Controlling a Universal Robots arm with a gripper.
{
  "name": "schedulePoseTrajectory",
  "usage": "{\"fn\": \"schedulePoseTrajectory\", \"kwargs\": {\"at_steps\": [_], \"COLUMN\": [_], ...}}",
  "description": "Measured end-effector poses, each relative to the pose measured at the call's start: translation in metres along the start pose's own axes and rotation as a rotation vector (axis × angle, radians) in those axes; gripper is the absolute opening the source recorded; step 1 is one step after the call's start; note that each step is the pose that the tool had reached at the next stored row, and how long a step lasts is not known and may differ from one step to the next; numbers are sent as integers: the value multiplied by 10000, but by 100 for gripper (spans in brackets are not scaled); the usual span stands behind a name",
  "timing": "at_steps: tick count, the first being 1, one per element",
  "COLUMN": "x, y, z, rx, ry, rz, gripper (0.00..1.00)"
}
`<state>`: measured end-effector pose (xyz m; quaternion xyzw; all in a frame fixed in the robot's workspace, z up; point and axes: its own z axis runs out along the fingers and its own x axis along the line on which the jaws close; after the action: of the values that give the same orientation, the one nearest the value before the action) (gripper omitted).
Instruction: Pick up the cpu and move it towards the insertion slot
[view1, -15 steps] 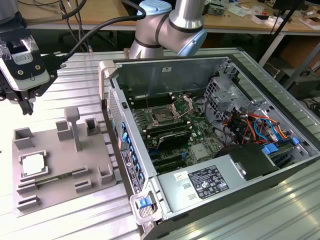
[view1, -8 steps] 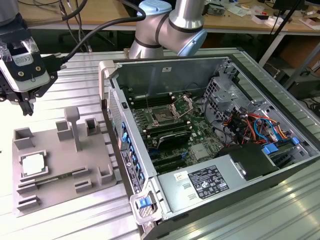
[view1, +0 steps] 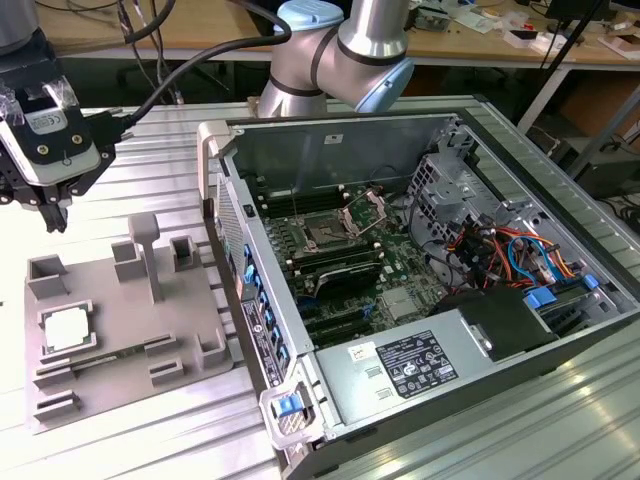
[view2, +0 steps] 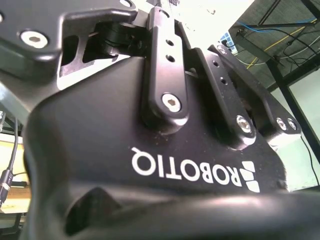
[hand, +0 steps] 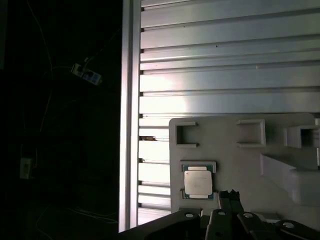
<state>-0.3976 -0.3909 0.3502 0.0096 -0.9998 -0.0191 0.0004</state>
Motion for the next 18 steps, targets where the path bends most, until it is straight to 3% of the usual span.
{"fn": "schedulePoseTrajectory", "kwargs": {"at_steps": [18], "x": [35], "y": [-38], "z": [72], "rx": [1], "ry": [1], "rz": [1], "gripper": [11]}}
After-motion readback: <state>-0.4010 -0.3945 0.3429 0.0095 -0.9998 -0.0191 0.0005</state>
